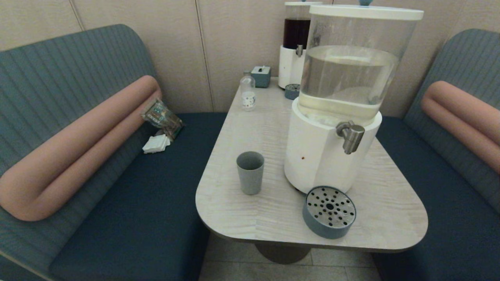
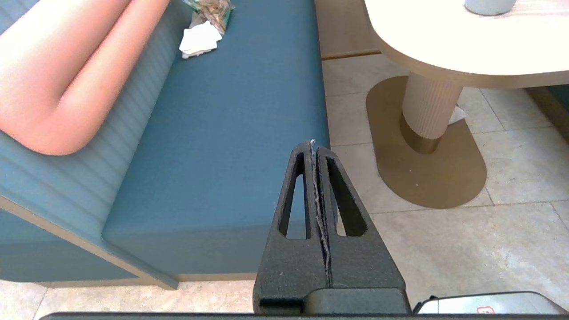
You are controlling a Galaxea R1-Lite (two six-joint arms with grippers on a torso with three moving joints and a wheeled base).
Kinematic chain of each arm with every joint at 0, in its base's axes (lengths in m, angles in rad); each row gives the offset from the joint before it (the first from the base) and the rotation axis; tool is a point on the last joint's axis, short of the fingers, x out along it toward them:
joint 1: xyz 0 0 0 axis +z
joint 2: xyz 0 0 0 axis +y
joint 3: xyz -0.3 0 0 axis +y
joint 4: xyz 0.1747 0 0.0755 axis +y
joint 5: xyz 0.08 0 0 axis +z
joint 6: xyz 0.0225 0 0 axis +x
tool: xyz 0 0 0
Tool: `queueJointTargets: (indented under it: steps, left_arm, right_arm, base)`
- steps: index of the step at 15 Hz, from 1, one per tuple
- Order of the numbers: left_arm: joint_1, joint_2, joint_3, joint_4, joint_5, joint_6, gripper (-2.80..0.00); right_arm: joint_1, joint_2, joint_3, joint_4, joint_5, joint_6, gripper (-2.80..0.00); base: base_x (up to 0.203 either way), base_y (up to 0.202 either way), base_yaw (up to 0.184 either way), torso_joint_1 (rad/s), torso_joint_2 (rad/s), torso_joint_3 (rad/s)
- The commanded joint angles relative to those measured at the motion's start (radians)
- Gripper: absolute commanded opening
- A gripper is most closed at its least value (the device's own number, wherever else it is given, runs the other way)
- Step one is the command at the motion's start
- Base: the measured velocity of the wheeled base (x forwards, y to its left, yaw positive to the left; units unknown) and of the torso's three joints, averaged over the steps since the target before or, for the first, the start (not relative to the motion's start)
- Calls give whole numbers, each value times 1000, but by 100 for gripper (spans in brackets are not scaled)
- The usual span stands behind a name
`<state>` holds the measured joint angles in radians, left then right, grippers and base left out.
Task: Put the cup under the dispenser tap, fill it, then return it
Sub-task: Pick up the cup
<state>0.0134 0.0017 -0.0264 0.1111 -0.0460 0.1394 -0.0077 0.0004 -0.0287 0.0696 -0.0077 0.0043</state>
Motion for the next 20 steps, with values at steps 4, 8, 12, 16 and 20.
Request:
queueJointTargets:
  steps: [4, 8, 12, 16, 20]
  left_arm:
    - [1, 1, -1, 4, 1, 2, -280]
    - [1, 0, 2, 1, 3, -1, -280]
    - [2, 5, -90, -29, -8, -7, -280]
    - [-3, 207, -320, -36, -161, -93, -280]
    - [-26, 583, -423, -308, -401, -165, -280]
  right_arm:
    - [0, 0, 0, 1, 0, 0, -280]
    - [0, 0, 0, 1, 0, 1, -280]
    - [0, 1, 0, 1, 0, 0, -280]
    - [0, 1, 0, 1, 0, 0, -280]
    - [0, 1, 0, 1, -1, 0, -280]
  base:
    - [0, 0, 0, 0, 0, 0]
    - [0, 0, 0, 0, 0, 0]
    - [0, 0, 0, 0, 0, 0]
    - [0, 0, 0, 0, 0, 0]
    - [0, 0, 0, 0, 0, 0]
